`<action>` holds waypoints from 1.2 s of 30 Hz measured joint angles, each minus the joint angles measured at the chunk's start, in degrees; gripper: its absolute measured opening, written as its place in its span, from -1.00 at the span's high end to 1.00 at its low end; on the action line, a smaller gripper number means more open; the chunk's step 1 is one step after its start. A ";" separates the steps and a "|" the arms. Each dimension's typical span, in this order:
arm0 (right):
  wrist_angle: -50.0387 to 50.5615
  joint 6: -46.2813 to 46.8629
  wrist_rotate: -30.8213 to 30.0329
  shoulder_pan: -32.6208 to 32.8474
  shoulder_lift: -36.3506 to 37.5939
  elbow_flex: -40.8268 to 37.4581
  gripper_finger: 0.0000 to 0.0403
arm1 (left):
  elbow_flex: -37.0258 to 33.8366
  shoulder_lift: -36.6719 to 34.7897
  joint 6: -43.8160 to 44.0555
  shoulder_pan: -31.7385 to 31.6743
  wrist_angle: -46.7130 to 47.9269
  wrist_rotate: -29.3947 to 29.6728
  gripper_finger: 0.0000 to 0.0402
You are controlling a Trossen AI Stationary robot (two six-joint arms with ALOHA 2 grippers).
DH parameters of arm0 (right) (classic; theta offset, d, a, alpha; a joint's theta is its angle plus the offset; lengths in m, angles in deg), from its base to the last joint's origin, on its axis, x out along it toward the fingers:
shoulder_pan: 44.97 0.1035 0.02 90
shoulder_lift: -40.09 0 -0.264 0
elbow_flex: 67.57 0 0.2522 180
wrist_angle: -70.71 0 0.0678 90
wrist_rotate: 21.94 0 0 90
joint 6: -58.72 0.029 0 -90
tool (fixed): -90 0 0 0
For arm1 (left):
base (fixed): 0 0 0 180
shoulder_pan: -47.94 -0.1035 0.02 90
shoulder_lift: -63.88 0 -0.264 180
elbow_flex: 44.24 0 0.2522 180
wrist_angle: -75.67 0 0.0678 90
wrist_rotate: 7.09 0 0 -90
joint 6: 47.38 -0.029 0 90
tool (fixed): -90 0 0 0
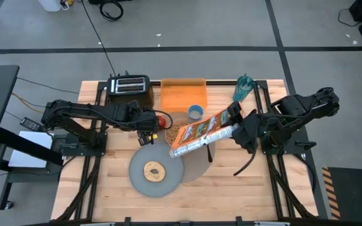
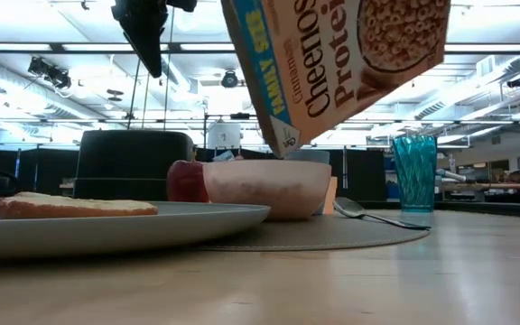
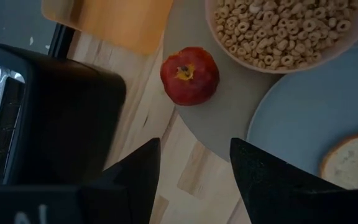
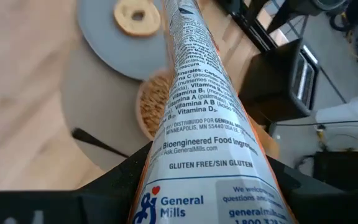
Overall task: Arrange a breakfast setting
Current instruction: Pour the cereal from the yellow cereal box into the light orange bowl
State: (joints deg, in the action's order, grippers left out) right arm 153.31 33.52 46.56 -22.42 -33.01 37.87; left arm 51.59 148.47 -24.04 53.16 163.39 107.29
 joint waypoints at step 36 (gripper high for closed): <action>-50.99 24.62 -0.79 -1.03 68.38 -66.23 0.00 | -29.18 -17.97 -15.34 23.90 -70.55 14.72 0.00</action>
State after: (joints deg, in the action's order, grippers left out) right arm 102.32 58.14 45.77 -23.45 35.36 -28.37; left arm 22.41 130.50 -39.39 77.06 92.84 122.01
